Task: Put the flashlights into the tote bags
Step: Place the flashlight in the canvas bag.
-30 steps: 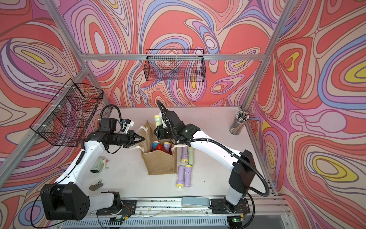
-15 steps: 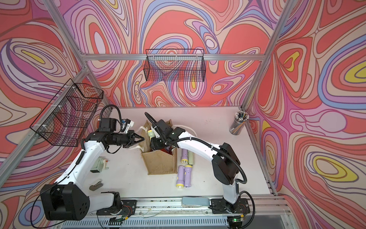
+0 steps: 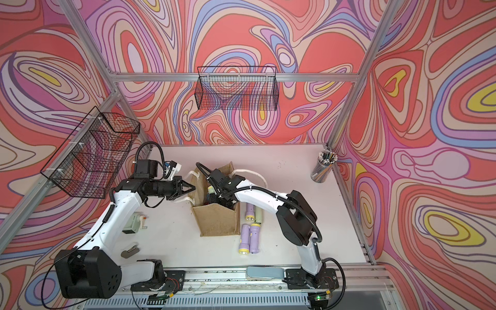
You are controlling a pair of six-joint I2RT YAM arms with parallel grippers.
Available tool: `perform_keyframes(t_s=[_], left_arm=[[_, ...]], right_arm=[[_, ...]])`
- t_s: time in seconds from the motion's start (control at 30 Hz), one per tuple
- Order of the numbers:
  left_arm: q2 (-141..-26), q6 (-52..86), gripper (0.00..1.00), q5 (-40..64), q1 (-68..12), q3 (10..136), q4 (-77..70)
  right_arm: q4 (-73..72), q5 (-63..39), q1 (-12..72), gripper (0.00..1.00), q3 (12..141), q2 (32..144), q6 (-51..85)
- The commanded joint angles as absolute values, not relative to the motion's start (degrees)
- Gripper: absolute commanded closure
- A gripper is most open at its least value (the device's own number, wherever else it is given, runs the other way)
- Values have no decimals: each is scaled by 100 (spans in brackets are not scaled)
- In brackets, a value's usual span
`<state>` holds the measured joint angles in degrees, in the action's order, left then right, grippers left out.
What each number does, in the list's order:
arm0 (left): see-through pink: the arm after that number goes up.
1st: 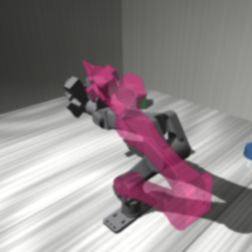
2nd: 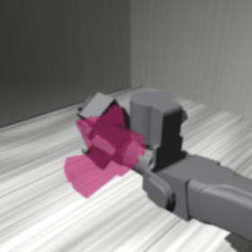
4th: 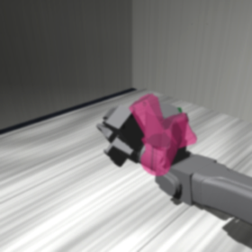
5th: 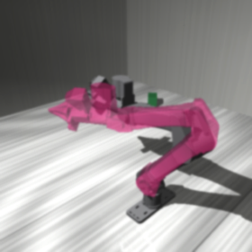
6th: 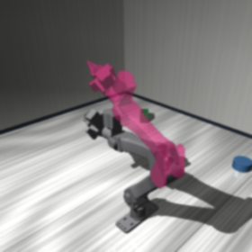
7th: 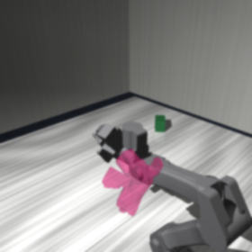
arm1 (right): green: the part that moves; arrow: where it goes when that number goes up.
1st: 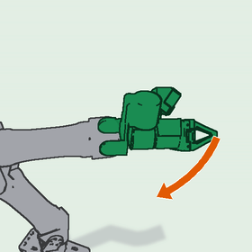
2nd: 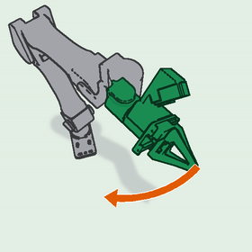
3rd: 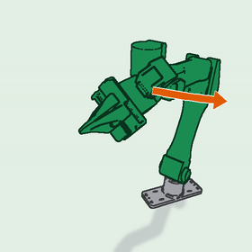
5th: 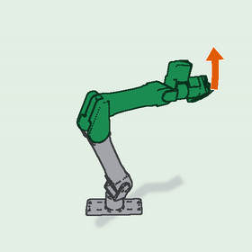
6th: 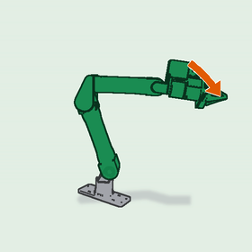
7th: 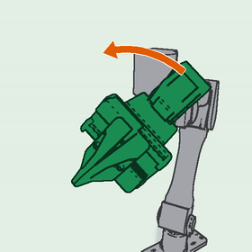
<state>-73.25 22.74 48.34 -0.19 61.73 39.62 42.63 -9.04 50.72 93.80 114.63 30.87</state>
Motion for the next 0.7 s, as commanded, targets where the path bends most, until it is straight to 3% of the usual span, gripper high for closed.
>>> perform_keyframes(t_s=[0.0,0.27,0.47,0.67], left_arm=[[-7225,2260,99,4657,-6,6223,3911],[-7207,2241,98,4622,-9,6205,3920],[-7179,2217,98,4621,-8,6205,3928],[-7119,2191,98,4595,-10,6197,3920]], right_arm=[[4441,-624,5081,72,9479,11750,3226],[4369,-693,5080,43,9675,11726,3221],[4323,-757,5075,32,9747,11381,3059],[4221,-687,5080,29,9907,10885,2799]])
